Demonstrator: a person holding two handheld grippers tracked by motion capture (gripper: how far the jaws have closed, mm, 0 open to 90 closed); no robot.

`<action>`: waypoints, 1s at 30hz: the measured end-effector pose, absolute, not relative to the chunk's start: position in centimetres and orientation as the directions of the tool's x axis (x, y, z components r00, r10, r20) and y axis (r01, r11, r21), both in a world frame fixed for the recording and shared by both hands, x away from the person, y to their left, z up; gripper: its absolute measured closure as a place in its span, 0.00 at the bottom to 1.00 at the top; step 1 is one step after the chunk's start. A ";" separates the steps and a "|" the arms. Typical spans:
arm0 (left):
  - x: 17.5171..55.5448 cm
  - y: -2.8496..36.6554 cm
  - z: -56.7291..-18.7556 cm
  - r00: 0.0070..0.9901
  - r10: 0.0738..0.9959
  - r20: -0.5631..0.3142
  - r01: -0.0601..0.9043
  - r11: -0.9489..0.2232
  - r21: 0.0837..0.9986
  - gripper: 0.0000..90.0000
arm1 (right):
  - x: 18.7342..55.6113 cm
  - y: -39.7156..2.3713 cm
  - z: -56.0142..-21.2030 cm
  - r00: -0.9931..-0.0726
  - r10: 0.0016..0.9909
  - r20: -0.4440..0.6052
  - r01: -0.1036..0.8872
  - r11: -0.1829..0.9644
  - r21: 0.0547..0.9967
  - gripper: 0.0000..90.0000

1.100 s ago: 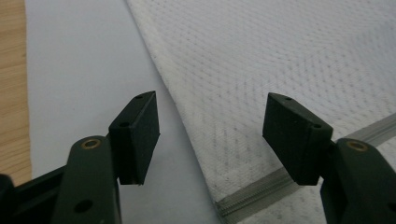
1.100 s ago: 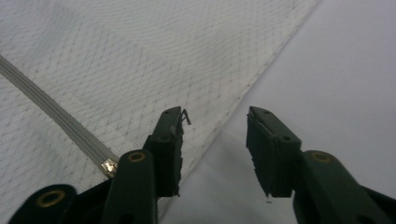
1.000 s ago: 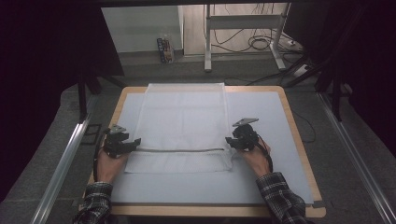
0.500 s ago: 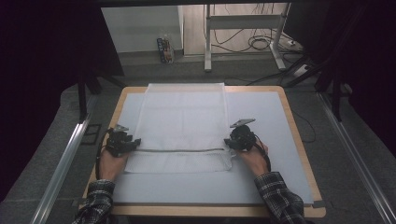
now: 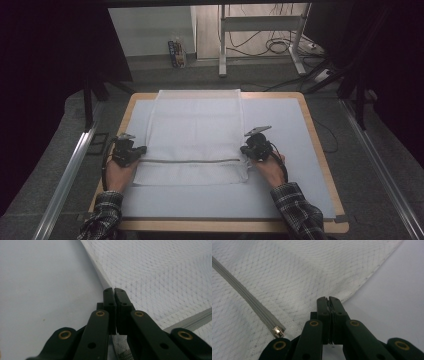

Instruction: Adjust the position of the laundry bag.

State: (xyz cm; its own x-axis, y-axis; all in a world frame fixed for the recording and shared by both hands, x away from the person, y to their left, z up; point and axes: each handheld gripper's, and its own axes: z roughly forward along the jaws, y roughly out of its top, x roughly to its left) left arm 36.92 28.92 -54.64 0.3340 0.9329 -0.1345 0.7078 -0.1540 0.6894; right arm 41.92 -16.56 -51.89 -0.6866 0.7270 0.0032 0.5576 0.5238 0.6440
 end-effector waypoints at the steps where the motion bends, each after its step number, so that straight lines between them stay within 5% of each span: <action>1: 36.9 28.8 -54.6 0.338 0.933 -0.128 0.705 -0.161 0.690 0.98 | 41.9 -16.5 -51.8 -0.691 0.723 -0.002 0.553 0.530 0.643 0.97; 30: 34.4 25.2 -52.6 0.479 0.876 -0.051 0.620 -0.297 0.726 0.98 | 39.3 -20.5 -49.5 -0.698 0.716 -0.012 0.518 0.516 0.682 0.97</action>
State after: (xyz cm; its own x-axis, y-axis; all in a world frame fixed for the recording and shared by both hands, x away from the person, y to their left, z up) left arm 34.36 25.17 -52.56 0.4793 0.8762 -0.0515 0.6201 -0.2965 0.7263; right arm 39.25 -20.49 -49.48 -0.6977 0.7163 -0.0118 0.5184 0.5161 0.6818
